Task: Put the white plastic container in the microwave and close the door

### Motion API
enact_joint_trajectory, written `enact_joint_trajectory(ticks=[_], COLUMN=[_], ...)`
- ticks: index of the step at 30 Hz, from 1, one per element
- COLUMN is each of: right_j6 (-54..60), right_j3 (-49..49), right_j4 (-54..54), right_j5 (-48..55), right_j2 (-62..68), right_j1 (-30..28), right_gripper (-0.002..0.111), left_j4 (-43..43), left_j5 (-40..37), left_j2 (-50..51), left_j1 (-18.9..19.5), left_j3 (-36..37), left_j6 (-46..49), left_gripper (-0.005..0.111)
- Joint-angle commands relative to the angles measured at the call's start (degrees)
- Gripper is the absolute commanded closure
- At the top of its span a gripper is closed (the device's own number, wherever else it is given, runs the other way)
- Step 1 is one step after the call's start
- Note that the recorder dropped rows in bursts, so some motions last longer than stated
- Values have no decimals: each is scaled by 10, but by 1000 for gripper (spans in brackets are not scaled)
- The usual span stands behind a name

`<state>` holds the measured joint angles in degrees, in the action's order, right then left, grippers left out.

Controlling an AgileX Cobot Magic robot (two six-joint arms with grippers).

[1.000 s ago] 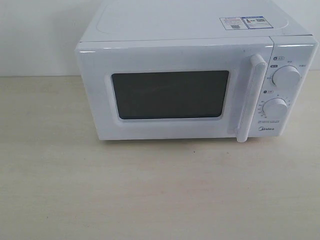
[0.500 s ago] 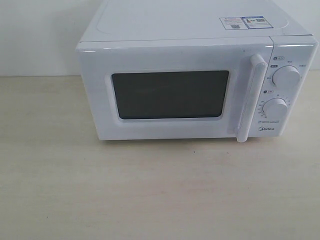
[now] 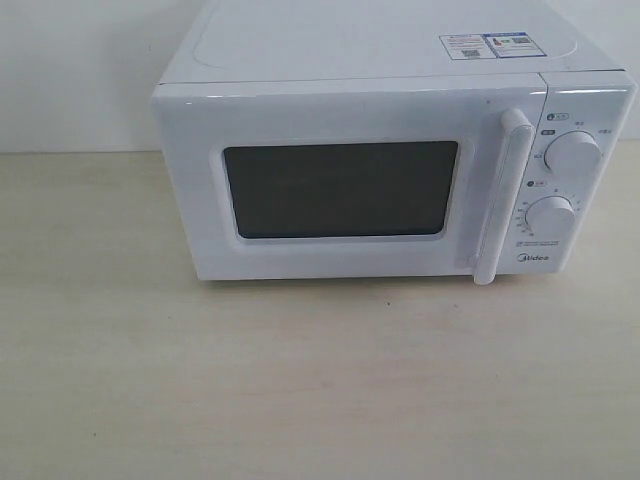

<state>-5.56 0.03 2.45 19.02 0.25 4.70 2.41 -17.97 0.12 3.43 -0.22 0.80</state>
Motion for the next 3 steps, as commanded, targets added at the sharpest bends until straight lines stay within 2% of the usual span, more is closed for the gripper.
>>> enact_joint_trajectory(ticks=[1, 3], right_j6=[0, 0], right_j3=[0, 0], right_j4=[4, 4], right_j5=[-2, -2], right_j2=[-2, -2], right_j1=[-3, -3], right_gripper=[108, 108], left_j4=[-5, -5], left_j5=[0, 0], left_j2=[-1, -1], left_j1=[2, 2], left_j3=[2, 2], left_j6=[2, 2], left_gripper=[103, 103])
